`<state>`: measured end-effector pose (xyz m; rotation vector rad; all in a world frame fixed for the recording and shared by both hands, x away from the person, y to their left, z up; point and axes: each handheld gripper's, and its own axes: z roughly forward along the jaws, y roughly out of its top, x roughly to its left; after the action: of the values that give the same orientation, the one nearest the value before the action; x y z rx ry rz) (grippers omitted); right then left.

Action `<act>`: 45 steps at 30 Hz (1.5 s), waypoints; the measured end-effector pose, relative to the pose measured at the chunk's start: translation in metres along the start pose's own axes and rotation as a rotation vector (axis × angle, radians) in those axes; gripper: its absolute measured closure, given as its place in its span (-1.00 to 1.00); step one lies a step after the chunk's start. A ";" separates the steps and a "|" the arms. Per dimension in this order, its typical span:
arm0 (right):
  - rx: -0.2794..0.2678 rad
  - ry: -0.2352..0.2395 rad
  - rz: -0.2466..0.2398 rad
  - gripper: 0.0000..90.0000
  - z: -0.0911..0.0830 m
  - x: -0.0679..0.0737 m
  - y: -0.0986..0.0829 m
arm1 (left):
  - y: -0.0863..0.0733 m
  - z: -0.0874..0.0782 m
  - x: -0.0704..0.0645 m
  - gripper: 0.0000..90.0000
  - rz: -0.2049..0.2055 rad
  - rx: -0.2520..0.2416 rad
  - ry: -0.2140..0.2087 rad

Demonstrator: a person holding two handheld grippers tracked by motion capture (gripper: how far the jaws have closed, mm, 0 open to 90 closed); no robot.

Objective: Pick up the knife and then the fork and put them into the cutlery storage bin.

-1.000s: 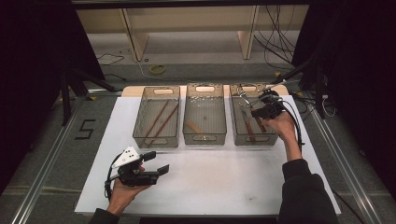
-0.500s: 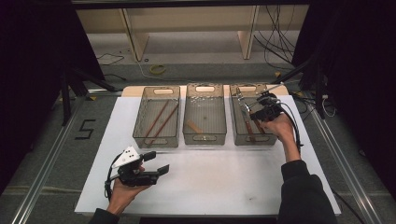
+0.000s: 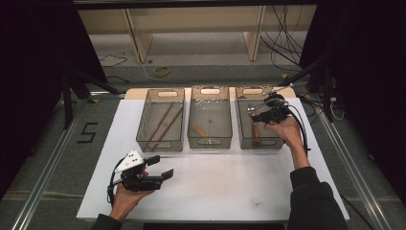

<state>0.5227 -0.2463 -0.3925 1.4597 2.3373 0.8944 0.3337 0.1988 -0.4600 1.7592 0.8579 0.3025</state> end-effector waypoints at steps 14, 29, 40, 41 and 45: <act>-0.160 0.068 -0.001 -0.21 -0.027 0.024 -0.023 | 0.000 0.000 0.000 -0.56 -0.002 -0.001 0.000; -0.266 0.133 -0.006 -0.31 -0.042 0.055 -0.068 | 0.000 0.001 0.002 -0.56 -0.011 0.007 0.007; -0.294 0.170 -0.058 -0.39 -0.039 0.076 -0.083 | 0.000 0.003 0.004 -0.56 -0.029 0.005 0.002; -0.300 0.177 -0.061 -0.40 -0.040 0.078 -0.084 | 0.000 0.003 0.004 -0.56 -0.027 0.007 0.001; -0.323 0.191 -0.074 -0.41 -0.043 0.084 -0.091 | -0.001 0.002 0.005 -0.56 -0.027 0.010 -0.001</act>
<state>0.3955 -0.2175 -0.4056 1.1963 2.2221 1.3686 0.3377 0.2007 -0.4624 1.7553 0.8832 0.2804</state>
